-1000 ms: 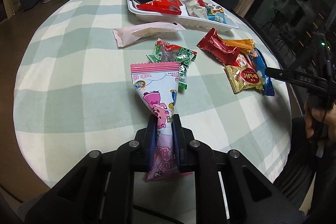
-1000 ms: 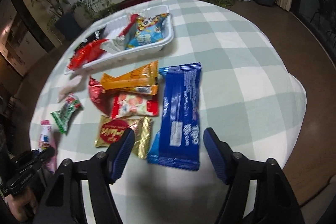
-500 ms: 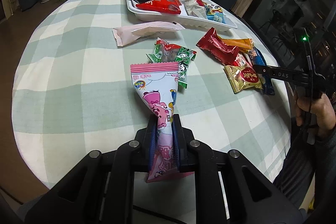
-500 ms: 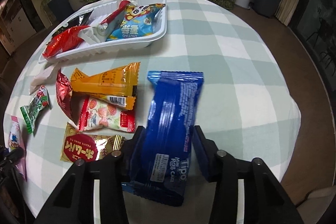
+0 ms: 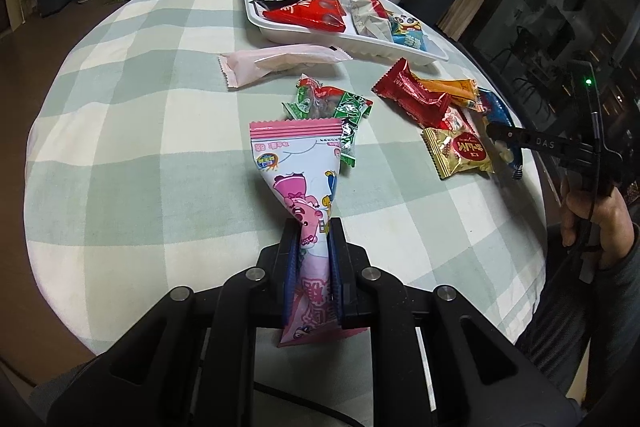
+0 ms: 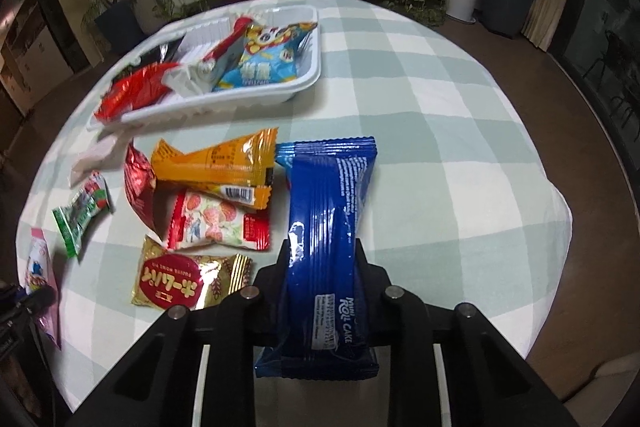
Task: Organize snacks
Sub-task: 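Grasp the blue Tipo roll cake packet with the right tool while the left tool holds the pink packet, then carry both packets over the white tray and lower them in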
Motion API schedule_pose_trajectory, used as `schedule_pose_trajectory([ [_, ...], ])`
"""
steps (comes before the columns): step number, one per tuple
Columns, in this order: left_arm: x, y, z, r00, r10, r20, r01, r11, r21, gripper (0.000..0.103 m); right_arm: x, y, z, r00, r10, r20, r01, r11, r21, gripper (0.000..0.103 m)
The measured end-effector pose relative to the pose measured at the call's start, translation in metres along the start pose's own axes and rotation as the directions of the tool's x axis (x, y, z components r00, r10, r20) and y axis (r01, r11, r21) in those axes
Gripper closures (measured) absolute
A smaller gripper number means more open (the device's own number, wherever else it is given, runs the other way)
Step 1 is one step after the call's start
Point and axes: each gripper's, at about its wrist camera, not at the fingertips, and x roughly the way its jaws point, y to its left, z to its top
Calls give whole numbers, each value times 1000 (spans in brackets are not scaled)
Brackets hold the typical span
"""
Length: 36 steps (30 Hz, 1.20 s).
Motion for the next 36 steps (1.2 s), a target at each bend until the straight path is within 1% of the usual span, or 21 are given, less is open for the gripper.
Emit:
schedule_pose_trajectory([
  [3, -3, 2, -1, 1000, -8, 6, 8, 1000, -11, 91, -11, -6, -1, 999, 24, 40, -26, 998, 50, 76],
  [7, -11, 2, 0, 999, -25, 20, 25, 1000, -18, 91, -23, -10, -2, 994, 48, 95, -57, 995, 85, 76],
  [17, -28, -1, 11, 996, -67, 61, 69, 997, -27, 91, -35, -13, -6, 984, 109, 142, -127, 984, 128, 77],
  [23, -33, -2, 26, 994, -84, 76, 86, 996, -27, 91, -37, -18, -5, 978, 137, 158, -162, 974, 158, 77],
  [26, -35, -4, 44, 992, -89, 92, 91, 996, -14, 91, -39, -23, -4, 972, 162, 168, -192, 964, 183, 77],
  [29, -38, -10, 72, 989, -92, 117, 92, 996, 10, 91, -44, -27, 1, 968, 179, 177, -213, 958, 192, 77],
  [33, -37, -22, 120, 985, -93, 144, 86, 995, 54, 91, -55, -28, 20, 958, 198, 208, -236, 955, 178, 77],
  [36, -27, -34, 161, 985, -87, 149, 74, 993, 95, 91, -65, -24, 46, 946, 217, 242, -257, 955, 146, 77],
])
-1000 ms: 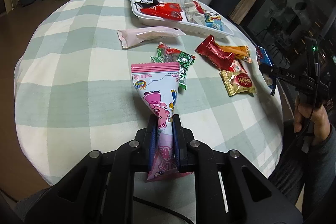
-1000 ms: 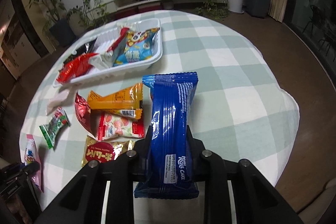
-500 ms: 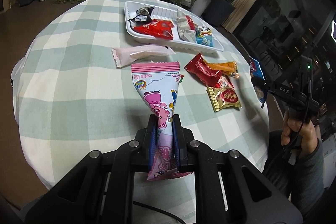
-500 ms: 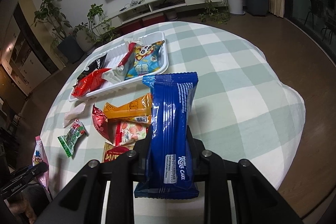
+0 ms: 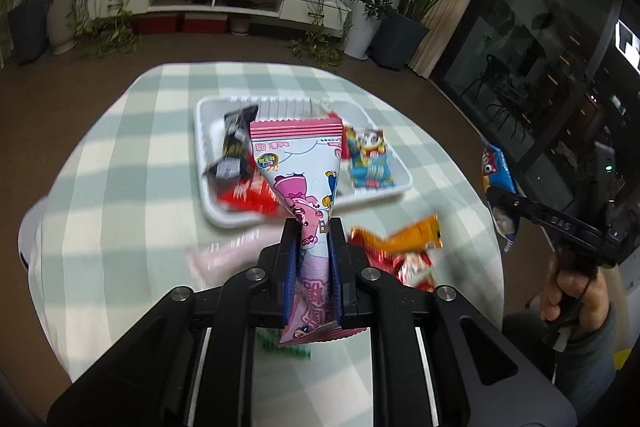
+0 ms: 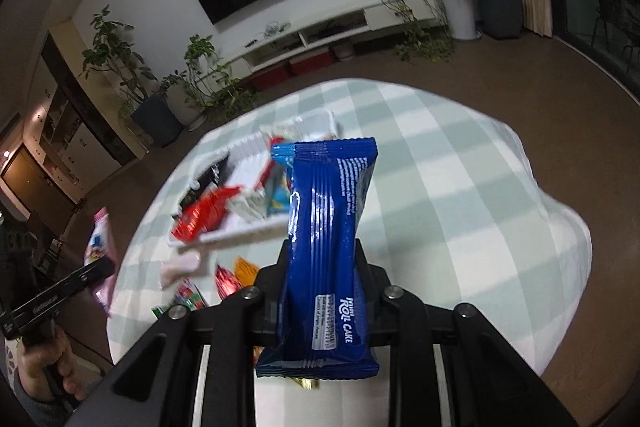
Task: Organize snacks
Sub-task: 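Carry both packets over the white tray and lower them in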
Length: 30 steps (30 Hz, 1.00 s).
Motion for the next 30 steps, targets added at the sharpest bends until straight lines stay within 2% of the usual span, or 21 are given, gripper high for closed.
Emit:
schedule_pose_trajectory([
  [6, 43, -3, 59, 1000, 3, -22, -2, 999, 35, 91, 16, 42, 57, 997, 79, 14, -78, 993, -92, 77],
  [12, 98, 10, 105, 997, 17, -76, -15, 1000, 17, 91, 66, 83, 96, 993, 106, -52, -113, 980, -161, 77],
  [16, 133, 18, 114, 993, 31, -110, -30, 999, 14, 91, 117, 97, 108, 986, 90, -137, -112, 979, -168, 76],
  [21, 166, 31, 109, 989, 43, -144, -43, 999, 1, 91, 166, 98, 106, 979, 53, -199, -85, 983, -160, 76],
  [30, 200, 53, 100, 983, 63, -175, -69, 997, -25, 89, 212, 101, 98, 967, 7, -254, -54, 983, -177, 76],
])
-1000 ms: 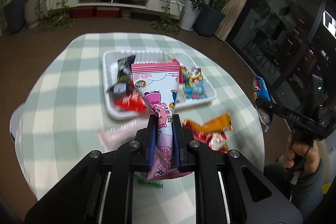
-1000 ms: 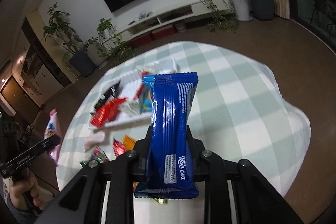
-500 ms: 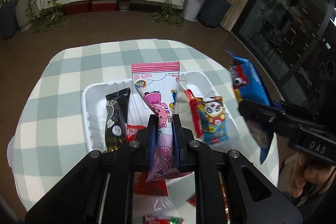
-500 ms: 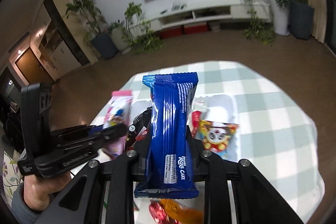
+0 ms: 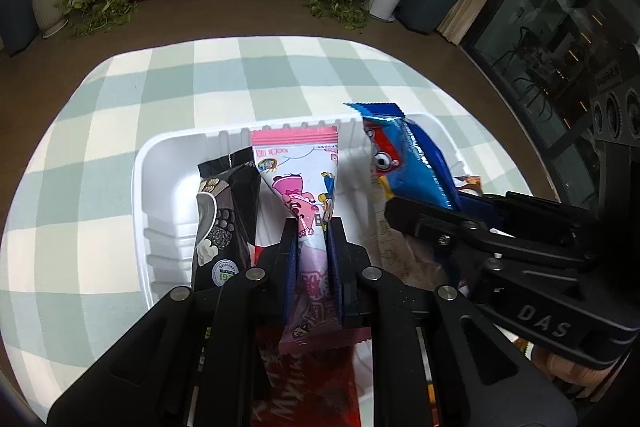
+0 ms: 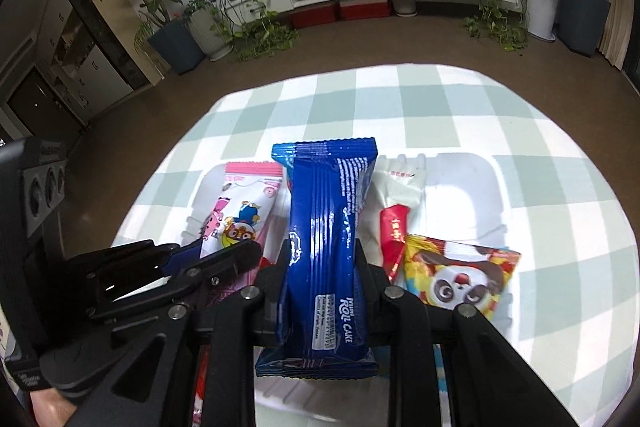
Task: Organize snacks
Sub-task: 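Carry both packets over the white tray and lower them in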
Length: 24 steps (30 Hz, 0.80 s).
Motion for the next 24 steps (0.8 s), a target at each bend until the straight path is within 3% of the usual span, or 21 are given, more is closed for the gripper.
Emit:
schedule_pose_trajectory([
  [12, 11, 7, -2, 1000, 11, -1, -11, 1000, -15, 87, 21, 1, -4, 998, -64, -11, 64, 997, -33, 73],
  [20, 1, 6, -6, 999, 31, 8, -31, 999, -14, 77, 17, -1, -7, 997, -72, -13, 71, 997, -29, 63],
  [24, -2, 3, -9, 999, 31, 15, -31, 999, -9, 71, 14, -5, -10, 998, -69, -9, 68, 997, -19, 63],
])
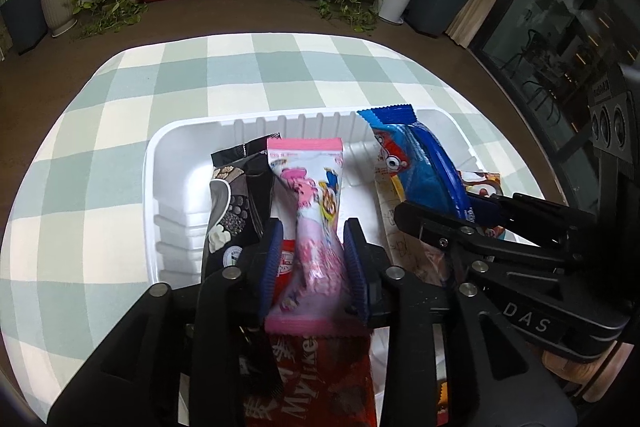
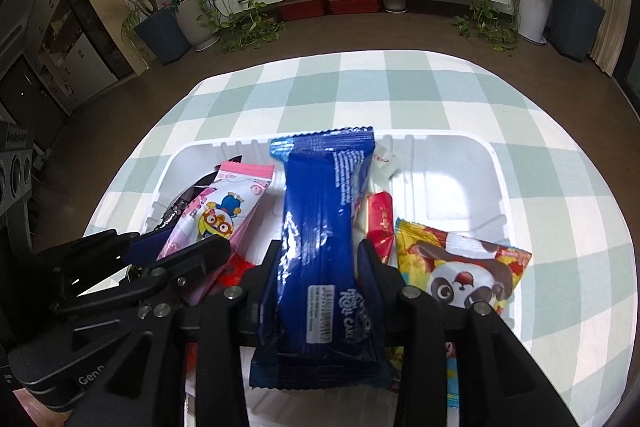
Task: Organize snacks
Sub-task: 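Carry both packets over the white tray and lower them in, then open both tools and withdraw them from the tray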
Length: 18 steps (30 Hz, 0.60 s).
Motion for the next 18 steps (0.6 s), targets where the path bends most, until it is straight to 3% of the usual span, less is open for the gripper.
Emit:
schedule_pose_trajectory([
  [8, -23, -9, -8, 999, -17, 33, 17, 1000, 2, 42, -22, -6, -6, 999, 11, 31, -12, 1000, 18, 59],
  [12, -48, -16, -17, 997, -37, 63, 37, 999, 8, 38, -41, -9, -11, 998, 31, 55, -33, 999, 32, 50],
  [14, -63, -19, -22, 995, -42, 87, 42, 999, 12, 28, -55, -9, -15, 996, 42, 73, -45, 998, 34, 49],
  [18, -102, -28, -45, 988, -53, 144, 49, 998, 29, 7, -83, -7, -29, 991, 77, 109, -83, 995, 52, 33],
])
